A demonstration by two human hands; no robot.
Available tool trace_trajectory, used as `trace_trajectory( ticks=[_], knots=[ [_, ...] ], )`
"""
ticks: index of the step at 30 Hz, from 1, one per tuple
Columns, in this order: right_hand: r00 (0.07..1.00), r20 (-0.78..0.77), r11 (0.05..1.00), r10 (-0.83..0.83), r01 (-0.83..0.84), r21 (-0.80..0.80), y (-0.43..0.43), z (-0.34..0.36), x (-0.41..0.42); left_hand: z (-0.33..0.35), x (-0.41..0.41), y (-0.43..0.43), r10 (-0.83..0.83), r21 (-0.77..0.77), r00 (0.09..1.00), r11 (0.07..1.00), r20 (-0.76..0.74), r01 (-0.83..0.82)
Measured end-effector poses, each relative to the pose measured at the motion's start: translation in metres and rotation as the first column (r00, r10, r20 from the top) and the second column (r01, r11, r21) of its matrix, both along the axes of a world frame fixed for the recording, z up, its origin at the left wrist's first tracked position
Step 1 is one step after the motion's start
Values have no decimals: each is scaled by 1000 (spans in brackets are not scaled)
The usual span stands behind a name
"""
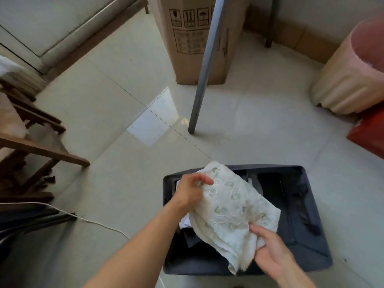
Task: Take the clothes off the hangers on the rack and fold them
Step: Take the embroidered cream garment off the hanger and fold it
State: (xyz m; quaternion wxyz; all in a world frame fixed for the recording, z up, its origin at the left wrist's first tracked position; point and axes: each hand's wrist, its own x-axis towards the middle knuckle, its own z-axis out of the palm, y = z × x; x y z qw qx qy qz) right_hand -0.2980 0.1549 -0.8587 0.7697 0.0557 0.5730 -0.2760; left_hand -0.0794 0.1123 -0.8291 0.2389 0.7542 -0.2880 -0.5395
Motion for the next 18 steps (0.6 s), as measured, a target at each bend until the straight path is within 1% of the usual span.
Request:
trace_trajectory(
  ticks=[3,4,6,7,8,9,10,11,12,13,16,18],
  knots=[
    [988,-18,986,-153,154,58,3,-26,13,-31,-2,-26,-201,-92,977,974,75,207],
    [980,-23,978,-196,197,69,5,-35,17,-42,-4,-32,-288,-113,947,946,142,305],
    [964,-40,959,-262,265,101,10,-54,22,-63,-9,-37,-444,-99,829,860,342,501],
    [954,-63,948,-292,297,113,13,-62,25,-69,-13,-36,-461,-79,767,833,446,547],
    [946,-82,939,-315,323,118,16,-69,29,-70,-19,-32,-421,-85,712,827,563,556],
    [937,-94,931,-337,346,115,19,-75,32,-70,-26,-26,-340,-132,665,823,665,553],
    [928,-97,922,-360,370,115,23,-81,35,-71,-33,-17,-262,-197,636,807,726,557],
    [922,-105,915,-374,385,121,25,-85,37,-71,-41,-7,-208,-263,629,779,749,570],
    [918,-106,911,-382,393,123,27,-87,39,-73,-49,5,-199,-298,625,744,755,598],
    [914,-113,907,-389,401,127,29,-88,41,-78,-56,18,-231,-290,610,719,758,632],
    [908,-135,896,-396,415,161,30,-83,46,-98,-67,44,-416,-95,538,720,733,687],
    [915,-141,902,-379,399,163,31,-82,45,-107,-62,41,-564,4,496,663,660,749]
  ],
)
